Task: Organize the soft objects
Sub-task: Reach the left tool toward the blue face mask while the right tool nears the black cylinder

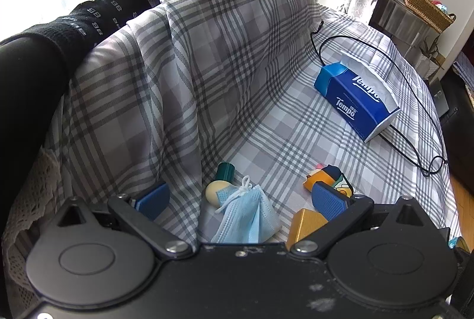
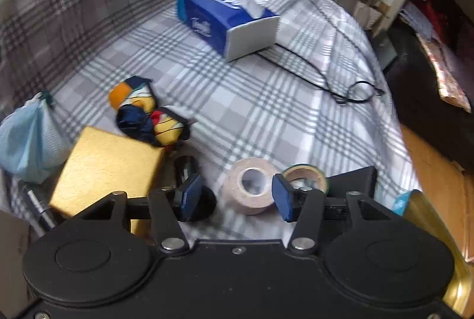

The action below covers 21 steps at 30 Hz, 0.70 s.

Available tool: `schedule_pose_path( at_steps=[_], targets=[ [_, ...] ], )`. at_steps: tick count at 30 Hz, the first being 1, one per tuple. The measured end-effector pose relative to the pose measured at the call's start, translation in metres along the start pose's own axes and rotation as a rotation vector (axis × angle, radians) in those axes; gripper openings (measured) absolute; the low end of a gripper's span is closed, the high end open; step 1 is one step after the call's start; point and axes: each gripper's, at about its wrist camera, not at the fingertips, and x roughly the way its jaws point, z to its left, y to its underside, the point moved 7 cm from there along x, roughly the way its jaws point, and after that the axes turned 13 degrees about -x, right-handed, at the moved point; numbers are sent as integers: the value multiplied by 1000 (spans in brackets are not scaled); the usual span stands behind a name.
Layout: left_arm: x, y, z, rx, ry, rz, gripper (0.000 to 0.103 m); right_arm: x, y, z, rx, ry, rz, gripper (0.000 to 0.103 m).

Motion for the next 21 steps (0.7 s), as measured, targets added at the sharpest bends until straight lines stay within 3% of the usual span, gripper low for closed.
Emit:
schedule_pose_path(
  at_steps=[4,12,21],
  targets=[
    [1,1,0,-1,4,16,102,-7,3,-12,93,-55,-7,49],
    [2,-1,4,-27,7,38,102,-12,16,26,-17,-140,13,42],
    [5,0,5,-34,5,57,102,7,9,43,-74,-192,12,42]
  ],
)
